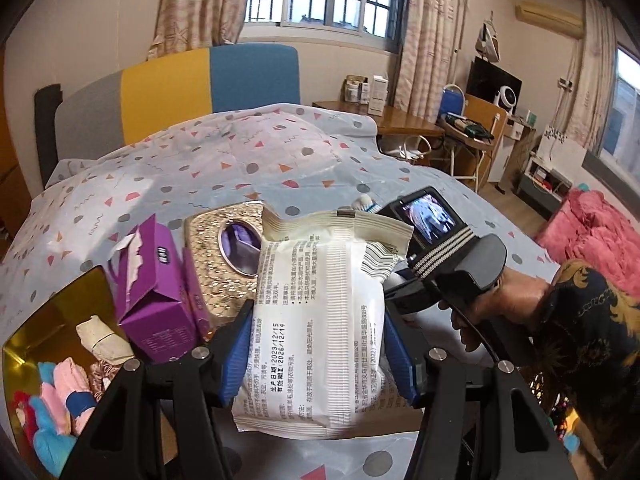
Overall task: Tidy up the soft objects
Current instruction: 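Carry the wipes packet into the gold tray and open the left gripper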
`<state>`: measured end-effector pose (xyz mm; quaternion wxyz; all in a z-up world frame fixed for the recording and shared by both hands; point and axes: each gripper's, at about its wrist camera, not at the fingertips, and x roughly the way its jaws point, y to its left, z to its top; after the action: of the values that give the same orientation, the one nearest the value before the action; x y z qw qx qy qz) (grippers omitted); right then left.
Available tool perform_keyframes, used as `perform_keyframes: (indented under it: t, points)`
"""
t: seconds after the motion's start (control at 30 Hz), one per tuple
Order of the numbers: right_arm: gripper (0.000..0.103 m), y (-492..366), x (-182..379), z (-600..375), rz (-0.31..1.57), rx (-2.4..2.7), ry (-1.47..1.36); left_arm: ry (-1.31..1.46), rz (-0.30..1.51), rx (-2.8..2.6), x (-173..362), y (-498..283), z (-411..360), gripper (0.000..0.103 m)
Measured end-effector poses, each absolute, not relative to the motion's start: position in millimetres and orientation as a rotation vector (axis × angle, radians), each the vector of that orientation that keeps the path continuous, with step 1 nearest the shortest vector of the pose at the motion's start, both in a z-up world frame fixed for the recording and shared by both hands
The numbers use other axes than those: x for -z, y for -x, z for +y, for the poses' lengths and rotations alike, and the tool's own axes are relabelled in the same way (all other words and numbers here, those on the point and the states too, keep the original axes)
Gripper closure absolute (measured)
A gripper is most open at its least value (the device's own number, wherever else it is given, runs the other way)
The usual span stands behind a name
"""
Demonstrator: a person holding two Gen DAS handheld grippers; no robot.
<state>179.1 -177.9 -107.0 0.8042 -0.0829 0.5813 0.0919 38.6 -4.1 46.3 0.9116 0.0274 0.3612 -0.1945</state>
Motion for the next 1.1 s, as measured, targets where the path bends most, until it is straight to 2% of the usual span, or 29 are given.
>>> perform_keyframes:
  t: [0.27,0.6,0.87,1.1]
  points:
    - [0.038,-179,108,-182,1.239,-0.202,0.177,0.011,0.709,0.362,-62,-32,28,0.043]
    - [0.039,-172,110,-171,1.22,-0.203,0.211,0.172,0.68,0.132,-68,-37,130,0.043]
    - [0.039,-170,111,-168,1.217,-0.205,0.219,0.341,0.771,-0.061,-28,-19,219,0.043]
    - [0.039,-171,111,-167,1.216,-0.206,0.226,0.439,0.915,-0.127,30,7,250,0.043]
